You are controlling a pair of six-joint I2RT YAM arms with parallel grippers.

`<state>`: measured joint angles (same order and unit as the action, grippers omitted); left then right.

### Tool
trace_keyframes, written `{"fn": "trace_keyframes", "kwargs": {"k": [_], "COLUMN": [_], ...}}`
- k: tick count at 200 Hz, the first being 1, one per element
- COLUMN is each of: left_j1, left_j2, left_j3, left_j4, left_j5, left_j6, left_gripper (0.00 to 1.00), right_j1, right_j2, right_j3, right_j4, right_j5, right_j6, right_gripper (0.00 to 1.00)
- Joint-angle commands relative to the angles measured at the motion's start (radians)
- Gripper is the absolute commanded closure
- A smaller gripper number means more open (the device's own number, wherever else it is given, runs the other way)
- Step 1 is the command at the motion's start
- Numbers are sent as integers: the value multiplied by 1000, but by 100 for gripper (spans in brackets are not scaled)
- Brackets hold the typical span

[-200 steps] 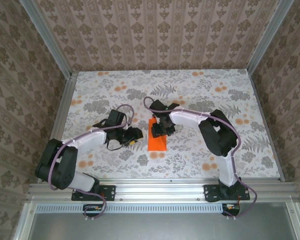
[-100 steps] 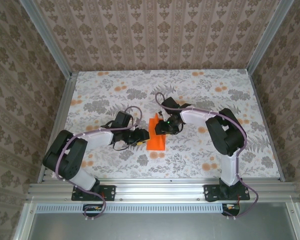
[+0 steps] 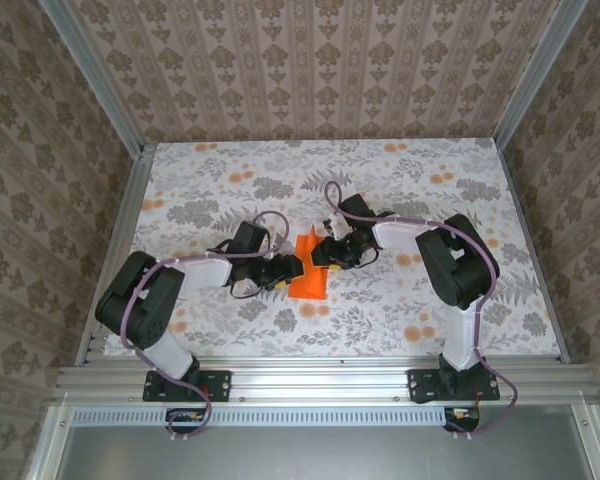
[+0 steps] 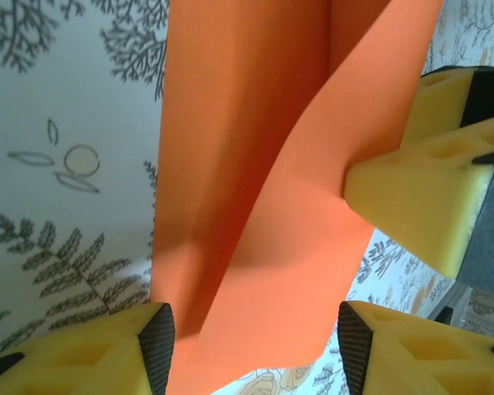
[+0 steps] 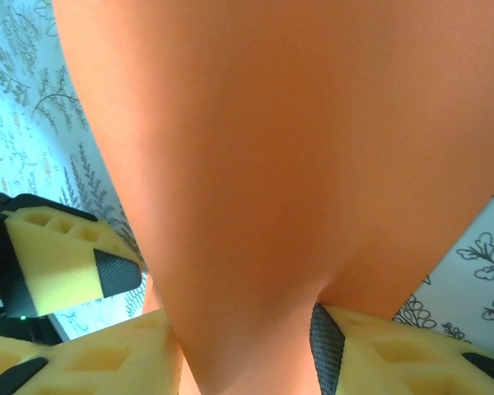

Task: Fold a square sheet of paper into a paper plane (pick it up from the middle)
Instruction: Fold the triangle a second time at the center of the table.

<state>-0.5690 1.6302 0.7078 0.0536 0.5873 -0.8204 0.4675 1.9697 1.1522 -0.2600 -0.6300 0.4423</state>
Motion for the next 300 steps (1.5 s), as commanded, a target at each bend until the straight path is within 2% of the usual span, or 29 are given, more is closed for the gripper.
{"fn": "trace_keyframes", "kwargs": {"k": [1,43,72,105,124,159,174,216,262,300], "left_j1": [-2,-2,-2,4,12,21,21,21,21,21], "left_j2": [23,32,42,43,32,14,10,26,36,22], "left_j3": [16,13,11,-12,-29,-36,-33,0,31,36], "left_j4": [-2,-2,31,101,129,103,78,14,-34,-41], "left_j5": [4,21,77,119,118,75,63,19,-4,-3], "left_j6": [31,30,22,-14,-31,-27,-19,0,1,-8], "left_gripper": [42,39,41,46,49,60,66,85,90,89], "right_j1": [1,-10,-10,-10,-10,-10,-10,2,46,57], "right_j2": [45,41,43,47,45,31,19,-30,-79,-35], "right_j3": [-61,-88,-90,-95,-98,-108,-106,-71,-25,6], "right_j4": [20,74,84,96,99,99,96,51,25,-10], "right_j5": [-6,-40,-51,-57,-56,-48,-35,30,136,211], "right_j6": [5,32,41,56,58,58,65,78,101,114], "right_gripper": [52,50,49,43,38,36,37,51,62,66]}}
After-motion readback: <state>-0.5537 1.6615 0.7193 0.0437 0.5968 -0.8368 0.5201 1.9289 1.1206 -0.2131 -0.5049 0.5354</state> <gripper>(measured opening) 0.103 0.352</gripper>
